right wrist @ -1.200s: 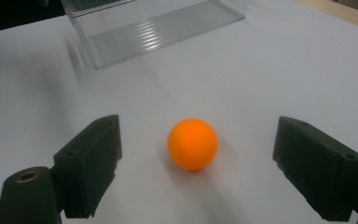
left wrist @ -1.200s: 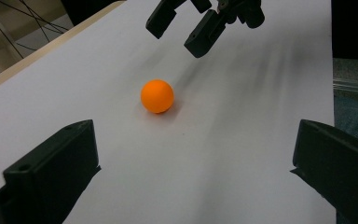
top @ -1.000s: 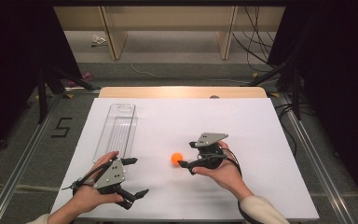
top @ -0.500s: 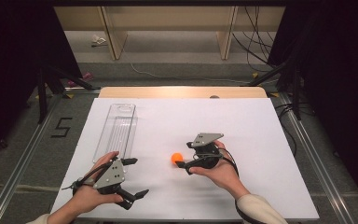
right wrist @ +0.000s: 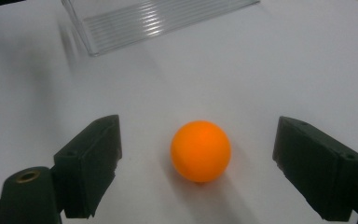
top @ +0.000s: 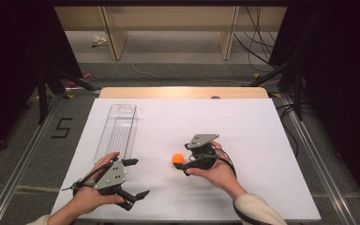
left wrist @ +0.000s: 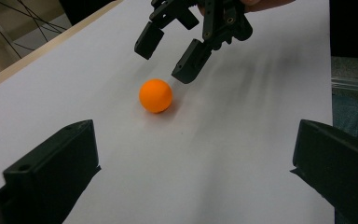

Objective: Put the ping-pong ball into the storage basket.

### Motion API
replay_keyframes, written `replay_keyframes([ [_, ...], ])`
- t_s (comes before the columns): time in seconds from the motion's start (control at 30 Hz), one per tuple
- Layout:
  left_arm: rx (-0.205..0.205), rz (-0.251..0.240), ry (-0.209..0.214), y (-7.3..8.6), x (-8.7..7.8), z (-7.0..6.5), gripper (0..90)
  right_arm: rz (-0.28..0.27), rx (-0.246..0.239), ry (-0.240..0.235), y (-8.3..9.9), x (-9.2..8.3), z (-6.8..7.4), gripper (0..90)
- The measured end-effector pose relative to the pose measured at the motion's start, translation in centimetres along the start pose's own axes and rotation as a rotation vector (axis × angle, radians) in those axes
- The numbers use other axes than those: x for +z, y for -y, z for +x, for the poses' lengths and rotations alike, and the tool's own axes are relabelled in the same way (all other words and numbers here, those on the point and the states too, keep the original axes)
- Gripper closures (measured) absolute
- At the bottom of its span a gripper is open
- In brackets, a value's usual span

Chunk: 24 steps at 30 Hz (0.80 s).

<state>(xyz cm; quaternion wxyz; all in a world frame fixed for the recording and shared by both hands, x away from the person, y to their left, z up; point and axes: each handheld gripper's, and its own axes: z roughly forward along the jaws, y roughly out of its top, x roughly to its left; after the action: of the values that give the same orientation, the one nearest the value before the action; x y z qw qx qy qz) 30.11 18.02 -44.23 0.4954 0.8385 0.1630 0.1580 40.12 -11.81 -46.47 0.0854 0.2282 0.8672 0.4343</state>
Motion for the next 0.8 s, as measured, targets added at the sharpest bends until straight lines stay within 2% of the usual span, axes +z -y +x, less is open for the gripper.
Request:
replay_keyframes([
  [0.8,0.005,0.002,0.005,0.0,0.0,0.0,0.0,0.032,-0.008,-0.001,-0.1,1.6,0.0,16.4],
])
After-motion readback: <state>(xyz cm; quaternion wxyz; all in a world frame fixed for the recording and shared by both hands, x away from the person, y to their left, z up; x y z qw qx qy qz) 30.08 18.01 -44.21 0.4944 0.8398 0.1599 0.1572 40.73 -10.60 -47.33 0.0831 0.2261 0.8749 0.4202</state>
